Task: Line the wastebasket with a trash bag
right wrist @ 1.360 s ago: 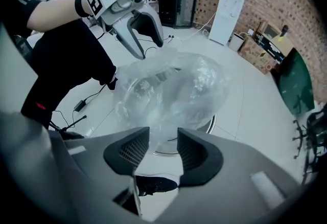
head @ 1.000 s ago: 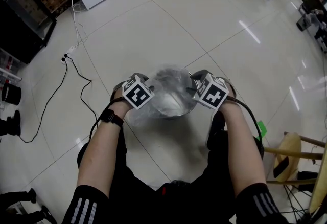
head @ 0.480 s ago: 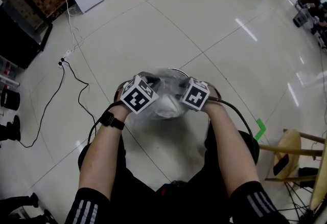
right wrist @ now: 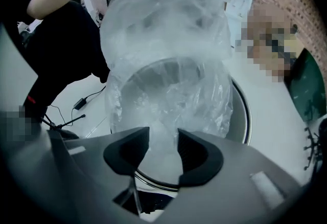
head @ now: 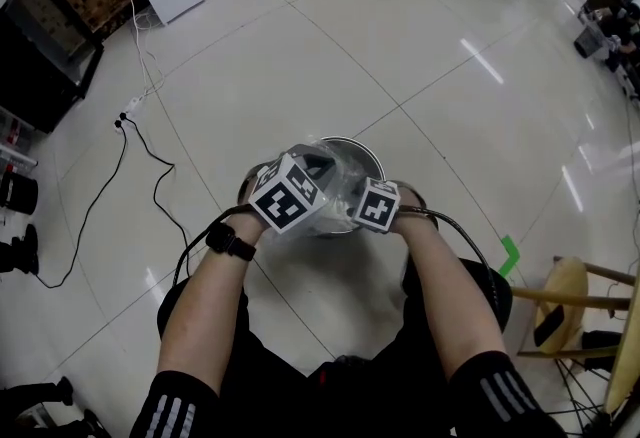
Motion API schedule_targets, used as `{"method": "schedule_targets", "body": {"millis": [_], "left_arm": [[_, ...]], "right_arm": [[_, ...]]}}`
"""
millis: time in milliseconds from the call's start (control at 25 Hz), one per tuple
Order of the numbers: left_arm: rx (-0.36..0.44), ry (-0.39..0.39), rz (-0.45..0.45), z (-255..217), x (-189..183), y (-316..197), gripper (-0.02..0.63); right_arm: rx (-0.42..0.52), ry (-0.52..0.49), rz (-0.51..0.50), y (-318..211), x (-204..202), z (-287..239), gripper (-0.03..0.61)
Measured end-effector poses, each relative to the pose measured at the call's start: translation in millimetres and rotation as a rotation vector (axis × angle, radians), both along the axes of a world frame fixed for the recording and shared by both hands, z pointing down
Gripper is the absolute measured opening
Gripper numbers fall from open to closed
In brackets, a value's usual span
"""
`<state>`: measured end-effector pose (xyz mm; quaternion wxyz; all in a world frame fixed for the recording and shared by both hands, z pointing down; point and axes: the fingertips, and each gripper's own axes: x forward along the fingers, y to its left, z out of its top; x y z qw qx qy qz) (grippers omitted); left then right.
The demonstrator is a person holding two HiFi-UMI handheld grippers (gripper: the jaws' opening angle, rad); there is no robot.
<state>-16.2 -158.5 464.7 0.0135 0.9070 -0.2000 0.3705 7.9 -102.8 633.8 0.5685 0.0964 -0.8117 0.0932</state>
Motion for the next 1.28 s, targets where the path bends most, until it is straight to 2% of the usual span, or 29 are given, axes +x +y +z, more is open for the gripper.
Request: {"method": "schedule_targets", "body": {"millis": [120,240,400,600,880,960,1080,1280], "left_arm": [[-0.028,-0.035,0.011,16.1,-1.0,3.3,-0.006],[-0.047,-0.056,0.001,26.2,-6.4,1.8,-0.006],[-0.043,-0.046,-0.012,22.6,-9.8,-3.1,-0.006],[-0.019,0.021,-0.023,4.6,-1.1,-6.3,-0.006],[0.020,0.155,-0.014,-26.8,13.6,-5.9,-0.006],[0.024,0.179,-0.007,-32.6,17.1,-5.3,-0.006],[0.031,0.193,0.014,-37.7,18.2,-3.2,0.011],[0.042,0.178,0.082,-47.8,12.4,5.0,0.098]], "right_arm": [[0.017,0.011,-0.016,-4.4,4.3,-11.3,0.183],[-0.014,0.002,0.043,-12.0,15.8,-41.9,0.186],[-0.077,-0.139,0.060,-9.9,3.6,-100.0,0.192],[-0.094,-0.372,0.178,-20.0,-17.5,-146.0,0.192],[-0.183,-0.513,0.373,-28.3,-28.6,-142.2,0.199],[-0.183,-0.546,0.389,-29.3,-29.7,-143.4,0.161],[-0.161,-0.537,0.380,-30.2,-27.4,-145.1,0.023],[-0.119,-0.485,0.384,-36.9,-5.3,-147.5,0.008]]}}
